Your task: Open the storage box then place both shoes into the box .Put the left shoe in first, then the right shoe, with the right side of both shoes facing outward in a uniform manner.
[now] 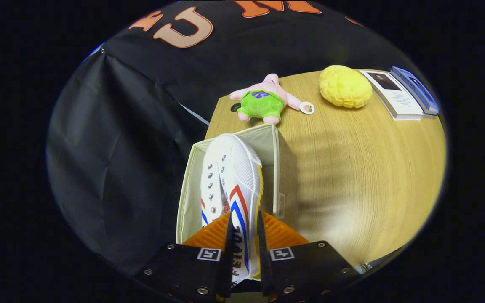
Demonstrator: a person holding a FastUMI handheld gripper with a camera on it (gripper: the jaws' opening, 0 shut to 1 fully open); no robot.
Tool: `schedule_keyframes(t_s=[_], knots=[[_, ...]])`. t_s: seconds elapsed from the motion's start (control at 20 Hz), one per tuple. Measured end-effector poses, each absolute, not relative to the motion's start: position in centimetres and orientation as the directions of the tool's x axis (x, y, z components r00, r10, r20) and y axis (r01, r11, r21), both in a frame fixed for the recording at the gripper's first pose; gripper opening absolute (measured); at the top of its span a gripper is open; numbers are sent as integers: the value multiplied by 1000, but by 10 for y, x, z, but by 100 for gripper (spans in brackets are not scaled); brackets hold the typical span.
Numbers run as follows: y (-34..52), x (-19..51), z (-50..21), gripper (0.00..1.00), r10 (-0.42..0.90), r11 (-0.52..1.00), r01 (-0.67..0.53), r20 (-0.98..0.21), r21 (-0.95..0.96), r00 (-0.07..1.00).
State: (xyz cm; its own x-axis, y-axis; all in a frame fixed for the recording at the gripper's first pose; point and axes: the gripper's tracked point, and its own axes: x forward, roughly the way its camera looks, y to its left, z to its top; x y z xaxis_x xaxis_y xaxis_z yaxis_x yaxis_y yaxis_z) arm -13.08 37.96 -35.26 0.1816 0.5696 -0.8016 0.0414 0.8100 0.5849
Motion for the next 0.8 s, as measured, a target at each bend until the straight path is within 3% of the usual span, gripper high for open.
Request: schedule_keyframes(t_s=[0.15,0.3,0.45,0.65,0.8], knots=[[372,-105,-328,56,614,755,71,-740,652,275],[340,-85,-310,65,582,777,15,-728,629,362],[303,-68,-295,85,526,819,-46,-715,572,461],[248,-50,-272,96,444,869,-98,-675,486,589],[208,-37,-253,97,383,901,-128,-618,415,686]])
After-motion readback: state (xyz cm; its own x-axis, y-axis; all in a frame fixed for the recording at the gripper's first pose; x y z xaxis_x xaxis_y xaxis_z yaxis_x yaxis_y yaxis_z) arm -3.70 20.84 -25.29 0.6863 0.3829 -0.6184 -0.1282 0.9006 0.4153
